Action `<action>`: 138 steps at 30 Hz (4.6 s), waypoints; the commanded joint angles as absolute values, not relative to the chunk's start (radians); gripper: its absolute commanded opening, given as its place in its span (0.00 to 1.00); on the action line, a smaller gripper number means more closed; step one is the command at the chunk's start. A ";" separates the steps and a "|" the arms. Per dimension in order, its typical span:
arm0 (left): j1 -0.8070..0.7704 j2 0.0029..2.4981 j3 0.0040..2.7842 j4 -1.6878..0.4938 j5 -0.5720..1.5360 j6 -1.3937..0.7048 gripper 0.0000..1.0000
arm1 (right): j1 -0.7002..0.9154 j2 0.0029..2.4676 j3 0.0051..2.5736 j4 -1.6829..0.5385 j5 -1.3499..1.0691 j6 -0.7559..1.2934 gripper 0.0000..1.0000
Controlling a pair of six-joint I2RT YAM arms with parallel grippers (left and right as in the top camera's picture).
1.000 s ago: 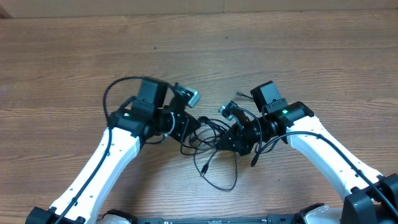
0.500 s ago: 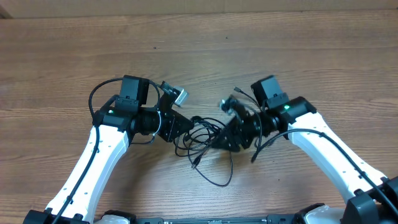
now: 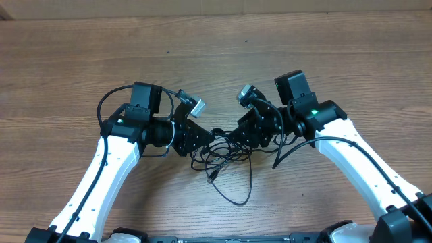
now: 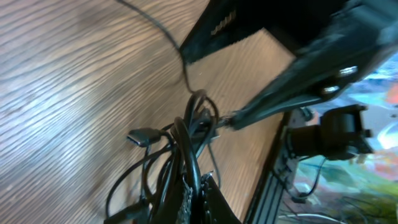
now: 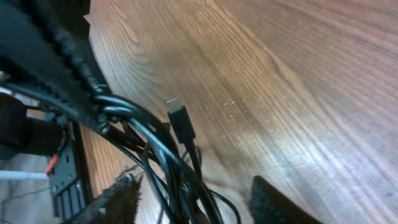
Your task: Untangle cables
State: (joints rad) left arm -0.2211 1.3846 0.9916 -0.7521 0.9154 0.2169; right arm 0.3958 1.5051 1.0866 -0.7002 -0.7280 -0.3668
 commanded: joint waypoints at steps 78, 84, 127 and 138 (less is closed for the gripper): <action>0.032 1.366 1.016 -0.667 1.406 0.180 0.04 | 0.405 1.499 1.106 -0.724 -0.686 -0.271 0.79; 0.032 1.366 1.016 -0.664 1.470 0.179 0.04 | 0.405 1.499 1.106 -0.719 -0.682 -0.270 0.15; -0.178 1.331 1.206 -0.614 0.447 -0.479 0.49 | 0.134 1.100 1.108 -0.889 -0.623 -0.120 0.62; -0.208 1.374 1.205 -0.688 0.494 -0.522 1.00 | 0.137 1.174 1.107 -1.053 -0.079 0.388 1.00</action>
